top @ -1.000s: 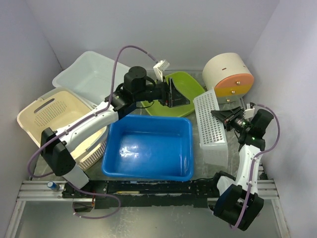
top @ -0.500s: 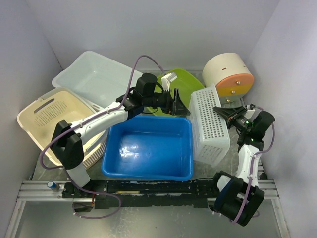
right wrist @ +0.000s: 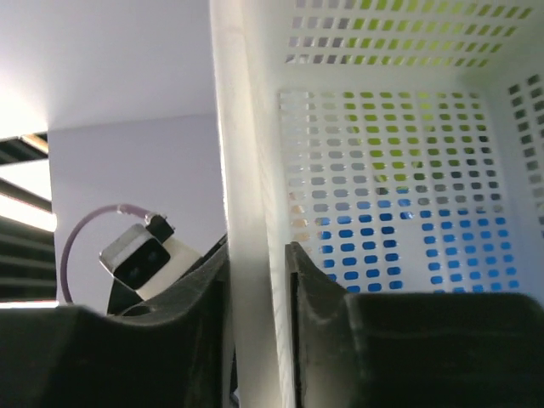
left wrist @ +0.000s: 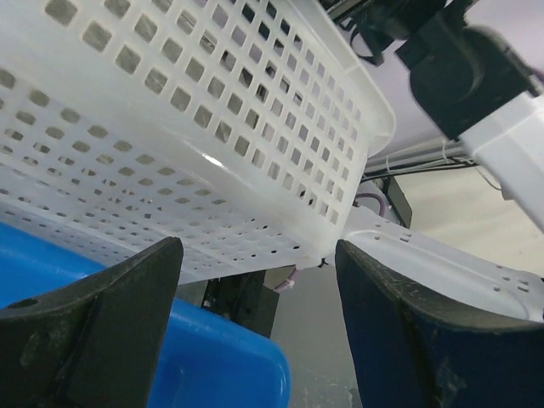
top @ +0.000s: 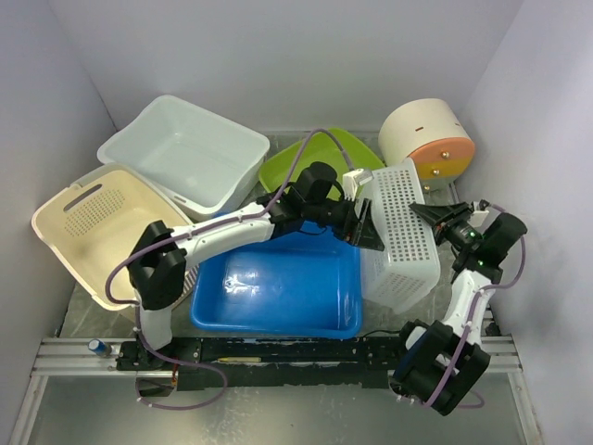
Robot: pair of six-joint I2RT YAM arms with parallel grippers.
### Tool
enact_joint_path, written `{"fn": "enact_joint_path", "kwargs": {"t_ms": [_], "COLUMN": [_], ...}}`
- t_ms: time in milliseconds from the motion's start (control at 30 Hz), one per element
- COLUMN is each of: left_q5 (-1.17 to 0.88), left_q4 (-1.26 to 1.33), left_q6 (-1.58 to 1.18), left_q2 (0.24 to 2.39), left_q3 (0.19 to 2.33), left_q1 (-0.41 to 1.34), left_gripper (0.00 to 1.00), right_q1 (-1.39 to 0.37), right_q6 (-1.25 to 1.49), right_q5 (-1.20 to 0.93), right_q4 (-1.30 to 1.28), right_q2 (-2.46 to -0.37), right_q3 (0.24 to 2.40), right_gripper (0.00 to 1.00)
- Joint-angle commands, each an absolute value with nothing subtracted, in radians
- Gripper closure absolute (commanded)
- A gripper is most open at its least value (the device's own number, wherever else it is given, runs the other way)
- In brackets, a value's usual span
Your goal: Turn the large container upside down
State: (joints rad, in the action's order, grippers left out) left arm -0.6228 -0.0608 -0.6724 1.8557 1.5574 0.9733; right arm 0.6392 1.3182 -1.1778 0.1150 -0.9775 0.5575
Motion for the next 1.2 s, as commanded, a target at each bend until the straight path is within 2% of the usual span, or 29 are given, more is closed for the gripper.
{"fn": "enact_joint_path", "kwargs": {"t_ms": [0,100,167,367,467,533,667,700,733,967,1167], "left_q5": [-0.622,-0.617,-0.619,-0.622,-0.629,-0.636,-0.668,-0.678,-0.682,-0.684,-0.648], "left_q4": [-0.053,-0.046,-0.046,-0.076,-0.082,-0.064,-0.01,0.0,0.012,0.052,0.015], "left_q6": [-0.659,-0.663,-0.665,-0.653,-0.655,-0.667,-0.709,-0.719,-0.728,-0.763,-0.722], "left_q2": [1.902,1.932,1.954,2.039,2.078,2.096,2.136,2.153,2.163,2.193,2.144], "left_q3": [1.631,1.664,1.701,1.83,1.876,1.887,1.912,1.923,1.931,1.956,1.962], "left_q1": [0.979,0.99,0.996,1.028,1.045,1.053,1.063,1.068,1.071,1.075,1.07], "left_gripper": [0.16,0.16,0.16,0.16,0.16,0.16,0.16,0.16,0.16,0.16,0.13], "right_q1": [0.676,0.701,0.716,0.773,0.783,0.784,0.767,0.759,0.753,0.646,0.581], "right_q6": [1.059,0.974,0.926,0.765,0.697,0.648,0.592,0.586,0.579,0.54,0.504], "right_q5": [-1.077,-1.02,-0.987,-0.838,-0.703,-0.575,-0.401,-0.347,-0.296,0.03,0.076], "right_q4": [-0.335,-0.423,-0.476,-0.622,-0.695,-0.756,-0.825,-0.836,-0.848,-0.914,-0.915], "right_q2": [-1.04,-1.053,-1.067,-1.104,-1.112,-1.117,-1.107,-1.1,-1.095,-1.051,-0.998], "right_q3": [0.61,0.659,0.682,0.766,0.844,0.911,1.038,1.061,1.082,1.225,1.283], "right_gripper": [0.67,0.52,0.45,0.41,0.32,0.22,0.17,0.1,0.08,0.02,0.02]}}
